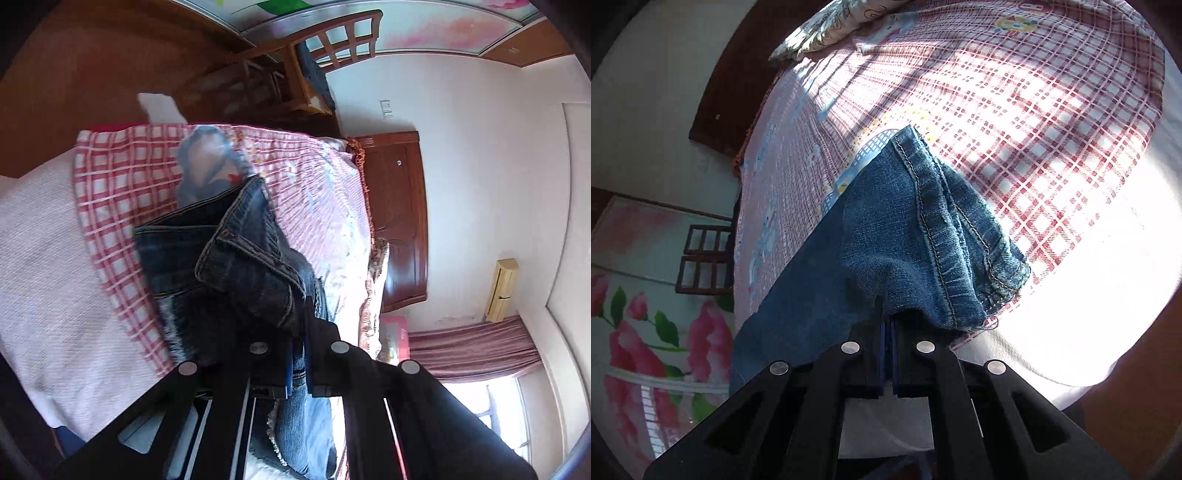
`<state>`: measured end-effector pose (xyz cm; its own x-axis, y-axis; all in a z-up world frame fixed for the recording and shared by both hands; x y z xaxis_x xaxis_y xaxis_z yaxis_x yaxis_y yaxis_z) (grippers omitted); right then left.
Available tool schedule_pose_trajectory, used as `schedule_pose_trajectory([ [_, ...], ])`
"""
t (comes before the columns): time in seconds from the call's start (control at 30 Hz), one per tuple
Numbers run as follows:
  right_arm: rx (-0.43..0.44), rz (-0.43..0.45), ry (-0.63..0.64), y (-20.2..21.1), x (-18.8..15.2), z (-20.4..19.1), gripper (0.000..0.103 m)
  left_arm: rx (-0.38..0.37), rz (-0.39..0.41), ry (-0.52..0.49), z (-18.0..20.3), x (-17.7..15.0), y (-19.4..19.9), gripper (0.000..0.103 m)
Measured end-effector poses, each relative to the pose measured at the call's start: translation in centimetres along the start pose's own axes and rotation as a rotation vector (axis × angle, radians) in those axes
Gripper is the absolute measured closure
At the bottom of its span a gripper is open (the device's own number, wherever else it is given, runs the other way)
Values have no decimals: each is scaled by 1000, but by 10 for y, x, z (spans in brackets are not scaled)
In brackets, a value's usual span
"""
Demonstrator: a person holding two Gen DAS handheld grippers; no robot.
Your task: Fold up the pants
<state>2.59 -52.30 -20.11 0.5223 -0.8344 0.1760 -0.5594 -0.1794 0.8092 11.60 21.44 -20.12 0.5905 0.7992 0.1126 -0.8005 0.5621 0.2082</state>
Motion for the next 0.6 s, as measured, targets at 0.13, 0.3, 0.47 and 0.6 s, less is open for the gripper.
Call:
schedule_pose_trajectory([
  [0.13, -16, 0, -19, -16, -7, 16, 102, 89, -14, -87, -15, -3, -5, 99],
  [0.3, 46, -15, -105, -15, -7, 23, 101, 99, -34, -154, 0, 5, -11, 99],
  [0.47, 99, -17, -188, -15, -8, 28, 100, 102, -36, -131, -1, 8, -8, 99],
  [0.6, 93, 60, -167, -8, -2, 26, 100, 107, -31, -112, -3, 5, -9, 99],
])
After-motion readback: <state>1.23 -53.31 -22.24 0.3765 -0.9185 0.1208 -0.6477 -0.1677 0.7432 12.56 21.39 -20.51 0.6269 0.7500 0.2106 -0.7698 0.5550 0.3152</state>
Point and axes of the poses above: each gripper's, at about its wrist camera, not at the fingertips, and y roughly against the way its jaws point, z to its right, x to its top, the point moved 6 cm from there along -y, roughly the way its jaws point, and after that the axes turned 10 degrees about -x, right-handed, at the moved point
